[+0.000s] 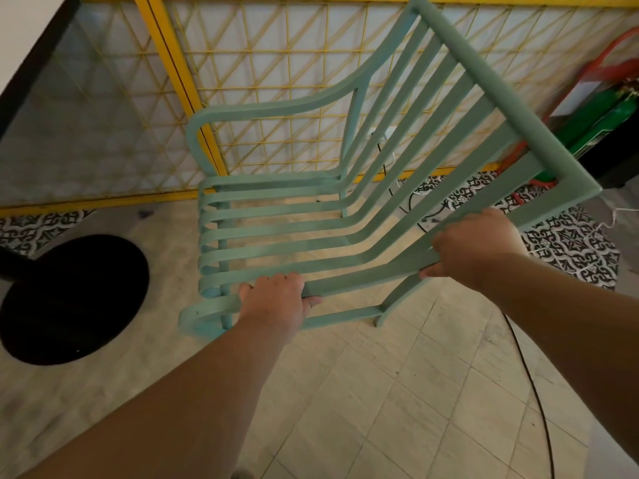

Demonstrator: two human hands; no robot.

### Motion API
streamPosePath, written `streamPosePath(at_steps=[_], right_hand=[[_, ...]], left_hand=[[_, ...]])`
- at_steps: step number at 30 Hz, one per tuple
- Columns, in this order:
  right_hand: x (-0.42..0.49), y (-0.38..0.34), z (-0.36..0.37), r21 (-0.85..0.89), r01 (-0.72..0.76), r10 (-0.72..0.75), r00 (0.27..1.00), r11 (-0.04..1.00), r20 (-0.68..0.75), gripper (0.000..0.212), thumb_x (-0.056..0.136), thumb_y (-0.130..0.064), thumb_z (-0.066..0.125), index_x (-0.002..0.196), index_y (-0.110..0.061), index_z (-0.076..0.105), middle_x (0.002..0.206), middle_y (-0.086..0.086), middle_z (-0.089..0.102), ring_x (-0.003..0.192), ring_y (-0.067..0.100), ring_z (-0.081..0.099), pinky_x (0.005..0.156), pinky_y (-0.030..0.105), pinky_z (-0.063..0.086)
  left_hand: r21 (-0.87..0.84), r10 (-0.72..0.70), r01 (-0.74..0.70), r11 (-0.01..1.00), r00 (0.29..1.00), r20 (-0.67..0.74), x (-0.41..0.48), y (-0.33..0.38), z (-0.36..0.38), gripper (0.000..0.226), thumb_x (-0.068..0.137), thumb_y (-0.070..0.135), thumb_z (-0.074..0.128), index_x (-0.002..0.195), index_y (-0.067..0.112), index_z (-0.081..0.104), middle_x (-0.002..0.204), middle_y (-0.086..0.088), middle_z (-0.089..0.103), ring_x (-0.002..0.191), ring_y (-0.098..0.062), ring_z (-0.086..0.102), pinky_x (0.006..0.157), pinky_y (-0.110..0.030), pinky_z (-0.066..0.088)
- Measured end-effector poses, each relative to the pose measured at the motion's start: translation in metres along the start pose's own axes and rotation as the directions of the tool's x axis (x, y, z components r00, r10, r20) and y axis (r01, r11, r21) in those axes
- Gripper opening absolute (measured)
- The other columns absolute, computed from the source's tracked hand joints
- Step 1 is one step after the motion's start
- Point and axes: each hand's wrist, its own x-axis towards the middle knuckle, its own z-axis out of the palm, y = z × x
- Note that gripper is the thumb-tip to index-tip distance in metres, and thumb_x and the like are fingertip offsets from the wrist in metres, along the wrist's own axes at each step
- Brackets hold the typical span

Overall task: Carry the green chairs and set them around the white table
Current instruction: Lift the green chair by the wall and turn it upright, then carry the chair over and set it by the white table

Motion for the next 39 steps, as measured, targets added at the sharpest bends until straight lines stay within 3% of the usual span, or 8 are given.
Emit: streamPosePath(at_steps=[5, 7, 10, 13, 19, 23, 26, 39], right_hand=[[-0.005, -0.006, -0.011, 0.000, -0.047, 0.047, 0.999, 0.999, 0.020, 0.069, 0.077, -0.090, 0.040, 0.106, -0.034, 0.068, 0.095, -0.014, 0.066, 0.100, 0.017, 0.060, 0.090, 0.037, 0.041], [-0.012, -0.011, -0.010, 0.067, -0.087, 0.085, 0.996, 0.994, 0.037, 0.069, 0.084, -0.083, 0.044, 0.124, -0.030, 0.062, 0.119, -0.006, 0.065, 0.118, 0.021, 0.056, 0.104, 0.042, 0.037], [-0.038, -0.018, -0.025, 0.338, -0.102, 0.100, 0.995, 0.935, 0.025, 0.076, 0.090, -0.063, 0.055, 0.149, -0.018, 0.040, 0.149, 0.008, 0.049, 0.145, 0.031, 0.035, 0.125, 0.048, 0.016], [-0.072, -0.010, -0.064, 0.587, -0.120, 0.188, 0.981, 0.800, -0.055, 0.079, 0.094, -0.052, 0.057, 0.157, -0.013, 0.029, 0.161, 0.012, 0.034, 0.154, 0.032, 0.016, 0.127, 0.047, 0.008], [-0.148, 0.012, -0.153, 0.744, -0.105, 0.307, 0.942, 0.660, -0.139, 0.079, 0.096, -0.058, 0.052, 0.157, -0.014, 0.030, 0.163, 0.011, 0.033, 0.155, 0.031, 0.017, 0.127, 0.047, 0.015], [-0.191, 0.013, -0.196, 0.733, -0.029, 0.287, 0.930, 0.680, -0.230, 0.078, 0.094, -0.059, 0.051, 0.154, -0.013, 0.034, 0.159, 0.012, 0.039, 0.152, 0.033, 0.023, 0.125, 0.051, 0.021], [-0.209, 0.009, -0.220, 0.719, 0.008, 0.261, 0.929, 0.695, -0.263, 0.079, 0.095, -0.061, 0.048, 0.156, -0.013, 0.033, 0.160, 0.011, 0.038, 0.152, 0.033, 0.023, 0.125, 0.051, 0.020], [-0.223, -0.049, -0.240, 0.710, 0.079, 0.122, 0.966, 0.700, -0.228, 0.078, 0.097, -0.054, 0.051, 0.159, -0.013, 0.027, 0.164, 0.009, 0.032, 0.156, 0.029, 0.014, 0.127, 0.045, 0.009]], left_hand=[[-0.013, 0.010, -0.009, 1.000, 0.991, 0.132, 0.000, -0.002, -0.009, 0.044, 0.096, 0.070, 0.034, 0.100, 0.028, 0.046, 0.112, 0.003, 0.060, 0.110, -0.026, 0.051, 0.098, -0.054, 0.035], [-0.055, 0.040, -0.033, 0.998, 0.991, 0.132, -0.007, -0.007, -0.015, 0.057, 0.095, 0.071, 0.034, 0.129, 0.027, 0.047, 0.141, 0.000, 0.052, 0.130, -0.028, 0.043, 0.108, -0.056, 0.029], [-0.131, 0.084, -0.087, 0.988, 0.996, -0.026, -0.037, -0.024, -0.045, 0.077, 0.098, 0.064, 0.039, 0.159, 0.023, 0.020, 0.166, -0.002, 0.024, 0.152, -0.027, 0.021, 0.121, -0.053, 0.016], [-0.120, 0.111, -0.128, 0.985, 0.984, -0.143, -0.066, -0.044, -0.098, 0.076, 0.098, 0.059, 0.043, 0.161, 0.026, 0.016, 0.168, -0.002, 0.020, 0.154, -0.027, 0.018, 0.124, -0.050, 0.019], [-0.098, 0.069, -0.096, 0.991, 0.965, -0.253, -0.134, -0.071, -0.206, 0.071, 0.093, 0.058, 0.044, 0.155, 0.027, 0.029, 0.162, -0.001, 0.035, 0.149, -0.027, 0.028, 0.119, -0.052, 0.030], [-0.075, 0.108, -0.137, 0.988, 0.947, -0.303, -0.179, -0.081, -0.250, 0.080, 0.085, 0.066, 0.031, 0.154, 0.025, 0.033, 0.158, -0.003, 0.041, 0.146, -0.029, 0.034, 0.119, -0.051, 0.031], [-0.083, 0.113, -0.147, 0.986, 0.941, -0.320, -0.199, -0.088, -0.269, 0.072, 0.091, 0.062, 0.039, 0.154, 0.026, 0.034, 0.160, -0.002, 0.039, 0.147, -0.027, 0.032, 0.120, -0.050, 0.028], [-0.113, 0.067, -0.108, 0.988, 0.947, -0.314, -0.239, -0.115, -0.261, 0.069, 0.096, 0.056, 0.044, 0.154, 0.021, 0.033, 0.159, -0.007, 0.039, 0.147, -0.030, 0.033, 0.118, -0.051, 0.031]])
